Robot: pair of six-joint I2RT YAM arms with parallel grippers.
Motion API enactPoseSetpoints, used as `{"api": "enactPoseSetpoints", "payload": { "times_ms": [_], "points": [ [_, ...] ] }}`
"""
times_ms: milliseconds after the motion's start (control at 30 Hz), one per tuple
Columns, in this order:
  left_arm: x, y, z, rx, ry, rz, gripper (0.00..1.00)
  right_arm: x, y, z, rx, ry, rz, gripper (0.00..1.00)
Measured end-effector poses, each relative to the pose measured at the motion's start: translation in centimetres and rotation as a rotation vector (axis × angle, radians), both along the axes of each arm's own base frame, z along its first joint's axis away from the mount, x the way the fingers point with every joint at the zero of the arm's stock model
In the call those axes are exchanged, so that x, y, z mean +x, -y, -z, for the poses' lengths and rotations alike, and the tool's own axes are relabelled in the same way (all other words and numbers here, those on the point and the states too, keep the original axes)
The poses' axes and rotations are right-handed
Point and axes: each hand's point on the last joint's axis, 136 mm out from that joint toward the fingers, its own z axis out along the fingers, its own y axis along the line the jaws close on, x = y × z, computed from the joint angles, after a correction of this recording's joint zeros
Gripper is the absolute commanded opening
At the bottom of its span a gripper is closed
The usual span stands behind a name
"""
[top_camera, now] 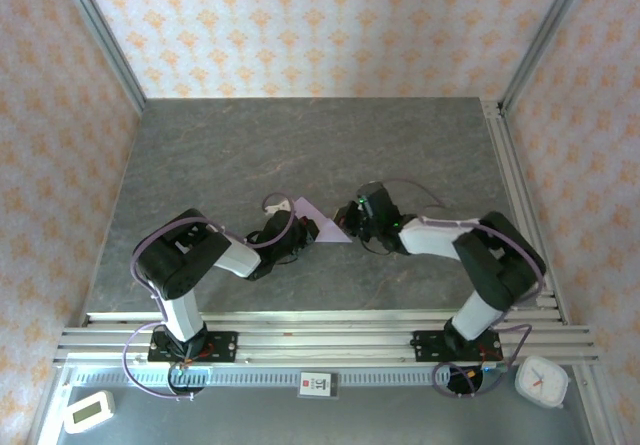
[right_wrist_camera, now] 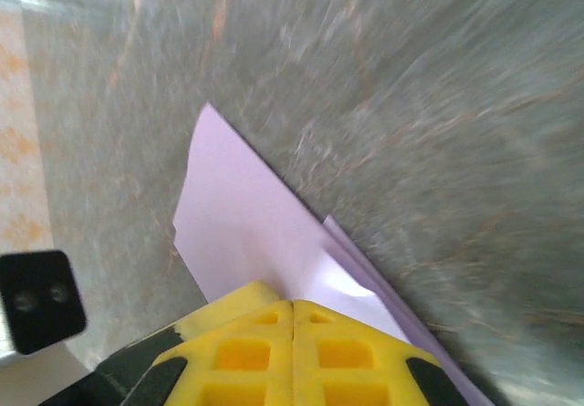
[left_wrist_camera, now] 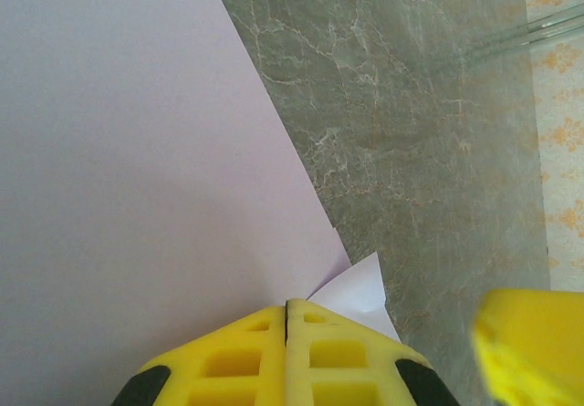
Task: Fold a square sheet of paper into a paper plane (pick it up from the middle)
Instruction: Third fold the triangle at the center of the table.
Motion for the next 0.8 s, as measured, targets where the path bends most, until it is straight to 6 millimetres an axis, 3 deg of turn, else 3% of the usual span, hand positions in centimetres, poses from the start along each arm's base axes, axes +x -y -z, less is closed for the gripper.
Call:
{"api": "enactPoseSetpoints", "payload": {
  "times_ms": [133, 233, 333, 433, 567, 633, 800],
  "points": [
    [-0.1, 0.0, -0.1, 0.006, -0.008, 0.002, 0.00, -0.6, -1.0, 3.3, -0.029, -0.059, -0.030, 0.00],
    [-0.4, -0.2, -0.2, 0.021, -0.026, 0.007, 0.02, 0.0, -1.1, 3.3, -0.011, -0.039, -0.026, 0.00],
    [-1.3, -1.0, -0.5, 0.058, -0.059, 0.020, 0.24, 0.0, -1.2, 3.3, 0.014, -0.020, -0.020, 0.00],
    [-1.7, -2.0, -2.3, 0.062, -0.054, 0.014, 0.47, -0.1, -1.0, 3.3, 0.050, -0.006, -0.007, 0.00],
    [-2.3, -3.1, -4.9, 0.024, -0.036, -0.009, 0.55, -0.5, -0.7, 3.3, 0.095, 0.001, 0.021, 0.00],
    [-3.0, -3.5, -4.8, 0.009, -0.054, -0.016, 0.56, -0.7, -0.4, 3.3, 0.118, -0.002, 0.037, 0.00],
    [-5.5, -4.9, -1.7, 0.006, -0.164, -0.043, 0.56, -1.7, 0.2, 3.2, 0.167, -0.021, 0.087, 0.00]
  ]
}}
